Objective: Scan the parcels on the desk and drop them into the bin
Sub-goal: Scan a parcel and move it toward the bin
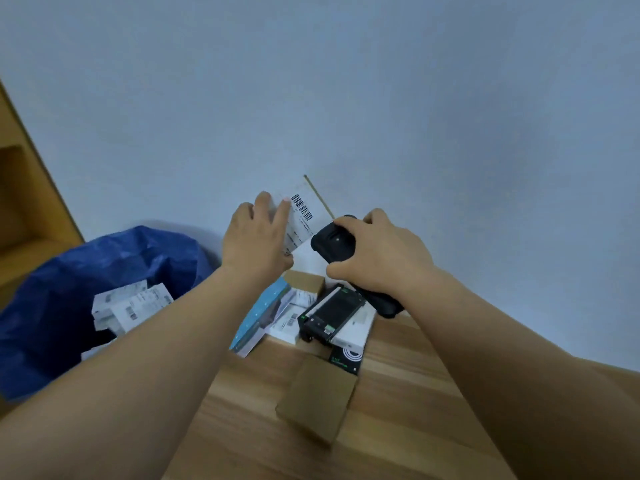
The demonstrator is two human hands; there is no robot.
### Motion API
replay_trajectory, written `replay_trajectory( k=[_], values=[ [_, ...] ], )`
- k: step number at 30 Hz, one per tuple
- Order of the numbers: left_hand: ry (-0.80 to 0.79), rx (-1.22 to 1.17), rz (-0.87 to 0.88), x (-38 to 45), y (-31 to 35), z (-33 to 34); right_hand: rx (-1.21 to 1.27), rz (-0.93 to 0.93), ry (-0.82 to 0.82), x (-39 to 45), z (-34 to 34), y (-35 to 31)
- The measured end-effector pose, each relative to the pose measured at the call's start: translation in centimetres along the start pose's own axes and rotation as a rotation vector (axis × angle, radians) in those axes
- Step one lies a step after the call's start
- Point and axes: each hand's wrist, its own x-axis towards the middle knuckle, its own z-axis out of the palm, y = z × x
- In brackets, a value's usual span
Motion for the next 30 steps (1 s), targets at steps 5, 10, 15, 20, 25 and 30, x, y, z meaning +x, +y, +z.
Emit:
replay_trajectory(
  k=[5,10,15,20,25,30],
  values=[
    [-0.012,0.102,0.024,-1.0,-1.0,-0.3,0.019,-0.023,-0.035,-1.1,-1.5,-0.7],
    [-0.030,0.126,0.032,-2.1,-1.4,0.0,-0.006,-0.052,-0.071,-1.8,-1.4,-1.7],
    [-0.023,0.194,0.026,-2.6,-2.1,-0.3,-0.087,-0.068,-0.101,-2.1,-1.6,-1.9],
    [-0.029,0.206,-0.002,-2.8,-3.0,-0.1,-0.087,-0.058,-0.111,-2.3,-2.2,-1.9],
    [-0.057,0.116,-0.079,-3.4,-3.7,-0.4,0.057,-0.056,-0.078,-2.2,-2.2,-2.8],
    [-0.082,0.009,-0.268,-5.0,-5.5,-1.3,0.188,-0.092,-0.020,-1.7,-0.7,-5.0]
  ],
)
